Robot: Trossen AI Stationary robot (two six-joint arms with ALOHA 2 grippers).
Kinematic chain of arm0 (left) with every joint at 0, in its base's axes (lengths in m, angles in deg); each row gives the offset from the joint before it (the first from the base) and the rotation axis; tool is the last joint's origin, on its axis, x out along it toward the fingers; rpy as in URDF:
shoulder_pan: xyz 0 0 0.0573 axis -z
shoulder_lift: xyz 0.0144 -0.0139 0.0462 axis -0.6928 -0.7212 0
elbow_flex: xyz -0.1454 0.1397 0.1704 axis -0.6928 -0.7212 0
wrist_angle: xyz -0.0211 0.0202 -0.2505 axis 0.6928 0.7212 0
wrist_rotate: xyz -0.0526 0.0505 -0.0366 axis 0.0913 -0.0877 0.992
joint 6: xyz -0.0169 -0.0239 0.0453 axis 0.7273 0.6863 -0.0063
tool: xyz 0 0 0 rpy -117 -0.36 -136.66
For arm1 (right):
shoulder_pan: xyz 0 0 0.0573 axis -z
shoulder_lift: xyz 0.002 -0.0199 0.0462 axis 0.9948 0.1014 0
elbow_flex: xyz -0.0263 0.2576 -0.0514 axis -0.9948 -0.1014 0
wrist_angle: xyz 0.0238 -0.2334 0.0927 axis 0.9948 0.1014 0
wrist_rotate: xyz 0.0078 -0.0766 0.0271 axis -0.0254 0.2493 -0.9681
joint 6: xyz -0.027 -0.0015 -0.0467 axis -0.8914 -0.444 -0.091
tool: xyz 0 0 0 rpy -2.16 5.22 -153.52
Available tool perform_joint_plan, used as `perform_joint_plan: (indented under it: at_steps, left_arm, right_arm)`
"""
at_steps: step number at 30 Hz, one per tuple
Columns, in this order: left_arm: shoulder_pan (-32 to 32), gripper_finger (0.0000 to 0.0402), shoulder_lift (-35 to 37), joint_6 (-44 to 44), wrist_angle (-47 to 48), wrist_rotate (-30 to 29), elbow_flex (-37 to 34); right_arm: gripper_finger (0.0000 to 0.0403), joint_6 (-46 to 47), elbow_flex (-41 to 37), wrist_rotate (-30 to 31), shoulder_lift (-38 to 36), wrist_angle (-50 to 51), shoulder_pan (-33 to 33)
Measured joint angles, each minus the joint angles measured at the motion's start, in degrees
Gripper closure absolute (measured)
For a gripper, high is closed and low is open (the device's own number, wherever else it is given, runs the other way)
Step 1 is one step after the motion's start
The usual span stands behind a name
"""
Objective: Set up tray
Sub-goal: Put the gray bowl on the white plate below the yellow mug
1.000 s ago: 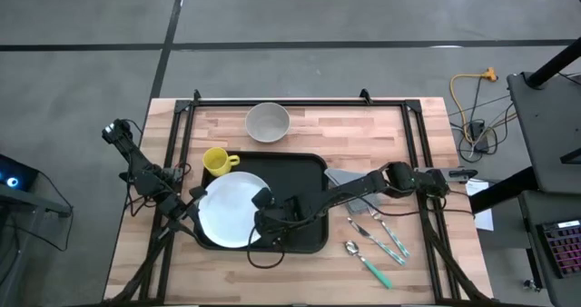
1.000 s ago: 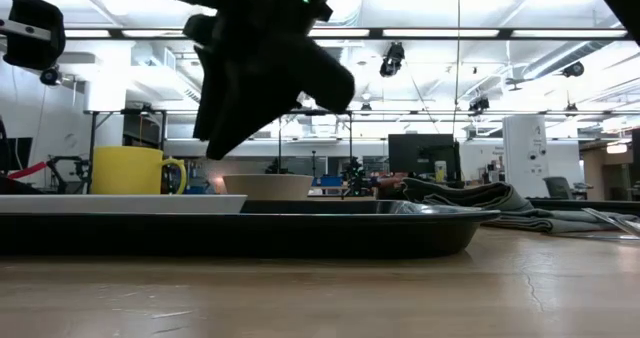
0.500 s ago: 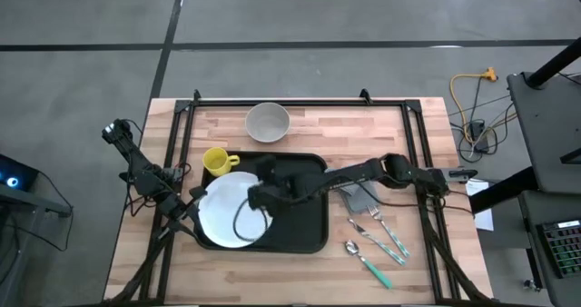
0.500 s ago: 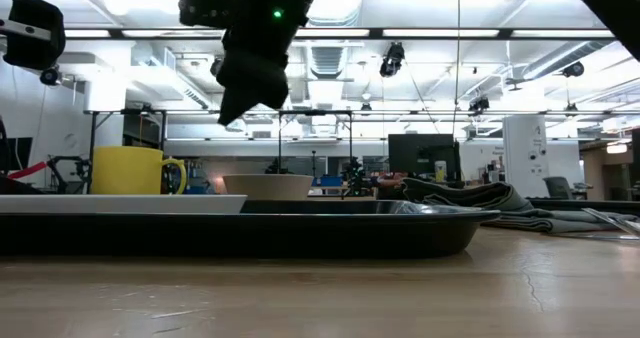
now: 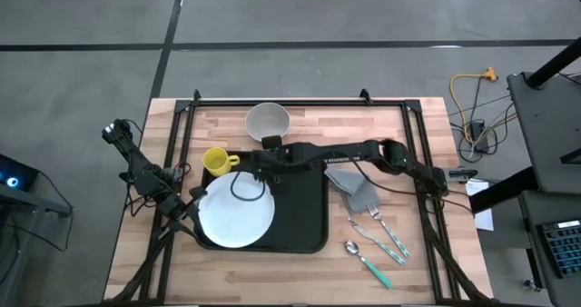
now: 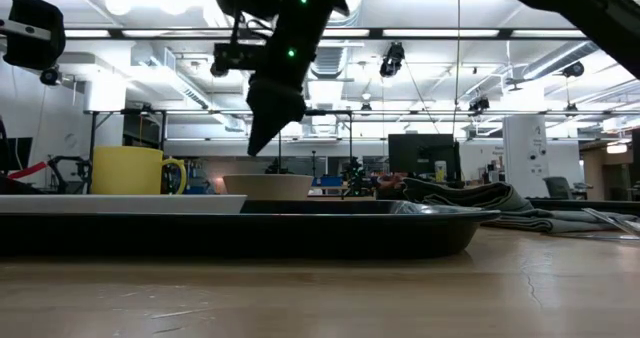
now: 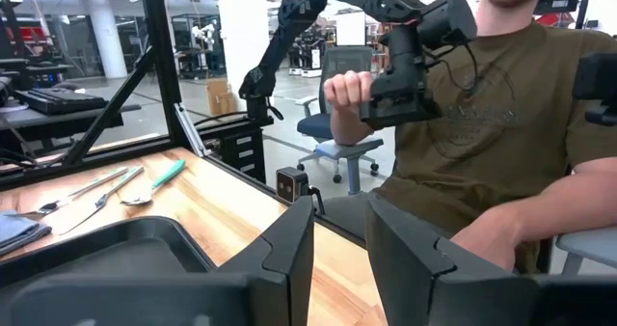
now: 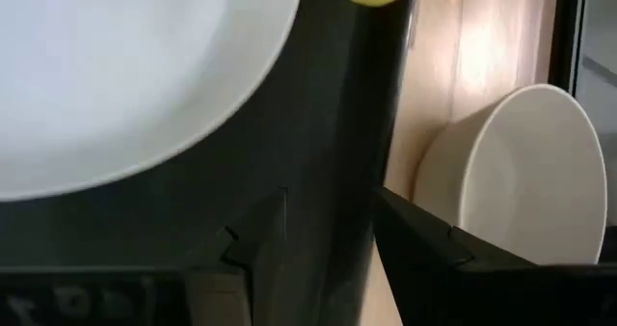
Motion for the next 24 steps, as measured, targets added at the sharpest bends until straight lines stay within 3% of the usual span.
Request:
perform_joint_plan:
  at_steps: [11,24]
  left_arm:
    - [0.01,0.0322,0.0,0.0,0.01,0.0,-0.01]
    - [0.01,0.0322,0.02,0.0,-0.01,0.0,-0.01]
  right_arm:
    - [0.0259,-4.81,-0.73,-0.76,0.0,2.31,2.88]
    - [0.0259,-6.17,-3.56,-7.8,-0.53,4.14,6.2]
